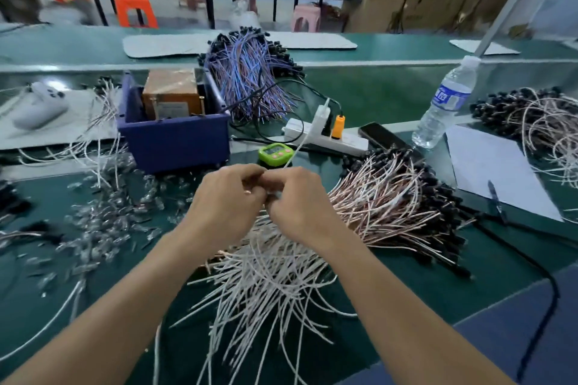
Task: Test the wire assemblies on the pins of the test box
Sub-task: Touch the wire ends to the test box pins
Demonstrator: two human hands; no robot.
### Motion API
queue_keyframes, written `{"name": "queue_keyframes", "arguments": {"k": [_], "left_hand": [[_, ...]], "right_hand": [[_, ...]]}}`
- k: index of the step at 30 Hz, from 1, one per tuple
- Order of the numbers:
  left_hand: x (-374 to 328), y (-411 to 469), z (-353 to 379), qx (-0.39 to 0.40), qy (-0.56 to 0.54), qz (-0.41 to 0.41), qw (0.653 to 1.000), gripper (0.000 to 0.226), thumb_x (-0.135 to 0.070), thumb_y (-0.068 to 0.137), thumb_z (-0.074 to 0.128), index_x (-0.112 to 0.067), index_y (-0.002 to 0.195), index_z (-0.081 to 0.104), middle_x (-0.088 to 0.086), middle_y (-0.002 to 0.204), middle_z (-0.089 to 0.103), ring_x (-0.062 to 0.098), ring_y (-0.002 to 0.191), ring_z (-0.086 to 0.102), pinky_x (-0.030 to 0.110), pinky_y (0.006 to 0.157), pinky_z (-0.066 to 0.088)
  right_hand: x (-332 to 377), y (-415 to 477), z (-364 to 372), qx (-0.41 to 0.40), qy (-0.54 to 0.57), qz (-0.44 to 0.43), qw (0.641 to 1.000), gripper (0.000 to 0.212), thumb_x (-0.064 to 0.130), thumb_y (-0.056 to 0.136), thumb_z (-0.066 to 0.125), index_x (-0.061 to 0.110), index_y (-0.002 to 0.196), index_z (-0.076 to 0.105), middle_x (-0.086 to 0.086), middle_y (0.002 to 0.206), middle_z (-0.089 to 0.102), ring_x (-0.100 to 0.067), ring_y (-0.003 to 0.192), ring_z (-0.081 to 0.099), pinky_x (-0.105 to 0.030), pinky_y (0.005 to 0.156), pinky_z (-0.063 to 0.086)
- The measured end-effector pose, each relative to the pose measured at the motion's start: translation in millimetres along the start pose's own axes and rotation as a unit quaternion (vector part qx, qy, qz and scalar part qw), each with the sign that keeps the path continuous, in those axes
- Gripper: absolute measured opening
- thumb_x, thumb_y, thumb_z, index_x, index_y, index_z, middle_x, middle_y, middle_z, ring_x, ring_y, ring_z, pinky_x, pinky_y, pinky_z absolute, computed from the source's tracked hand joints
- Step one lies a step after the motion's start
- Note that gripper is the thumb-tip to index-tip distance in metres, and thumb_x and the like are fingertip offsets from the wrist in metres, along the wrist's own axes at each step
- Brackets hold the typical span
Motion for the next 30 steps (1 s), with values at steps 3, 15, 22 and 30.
{"name": "queue_keyframes", "arguments": {"k": [3, 15, 22, 30], "left_hand": [[33, -5, -35, -0.036, -0.017, -0.037, 0.998, 0.034, -0.009, 0.080, 0.065, -0.038, 0.094, 0.078, -0.021, 0.076, 0.072, -0.002, 0.077, 0.066, 0.010, 0.062, 0.042], [144, -58, -147, -0.174, 0.150, -0.207, 0.951, 0.032, -0.019, 0.086, 0.069, -0.025, 0.116, 0.077, -0.007, 0.143, 0.060, 0.023, 0.127, 0.055, 0.037, 0.109, 0.042], [199, -93, -206, -0.204, 0.227, -0.259, 0.916, 0.042, -0.009, 0.084, 0.068, -0.027, 0.121, 0.076, -0.004, 0.142, 0.061, 0.023, 0.130, 0.052, 0.037, 0.110, 0.040], [226, -115, -207, -0.187, 0.234, -0.234, 0.925, 0.035, -0.019, 0.084, 0.070, -0.033, 0.115, 0.076, 0.003, 0.105, 0.072, 0.030, 0.101, 0.064, 0.041, 0.087, 0.052]], "right_hand": [[28, 21, 29, -0.005, 0.050, -0.019, 0.999, 0.035, 0.000, 0.080, 0.060, 0.022, 0.097, 0.082, 0.005, 0.088, 0.079, -0.008, 0.082, 0.070, -0.025, 0.076, 0.056], [141, 79, 156, 0.188, -0.010, -0.068, 0.980, 0.033, 0.002, 0.088, 0.061, 0.020, 0.108, 0.079, -0.002, 0.105, 0.077, -0.019, 0.097, 0.070, -0.034, 0.091, 0.058], [182, 85, 224, 0.317, -0.112, -0.129, 0.933, 0.054, -0.007, 0.086, 0.053, 0.014, 0.134, 0.065, -0.004, 0.135, 0.067, -0.022, 0.123, 0.062, -0.033, 0.105, 0.050], [194, 85, 248, 0.293, -0.145, -0.139, 0.935, 0.039, 0.013, 0.088, 0.062, 0.031, 0.123, 0.068, -0.001, 0.123, 0.070, -0.025, 0.112, 0.064, -0.037, 0.101, 0.052]]}}
Point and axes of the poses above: each hand's wrist, its own y-axis towards the middle knuckle, its own z-axis out of the palm, x = y × z, the point moved 4 cm from there along y, towards the middle knuckle
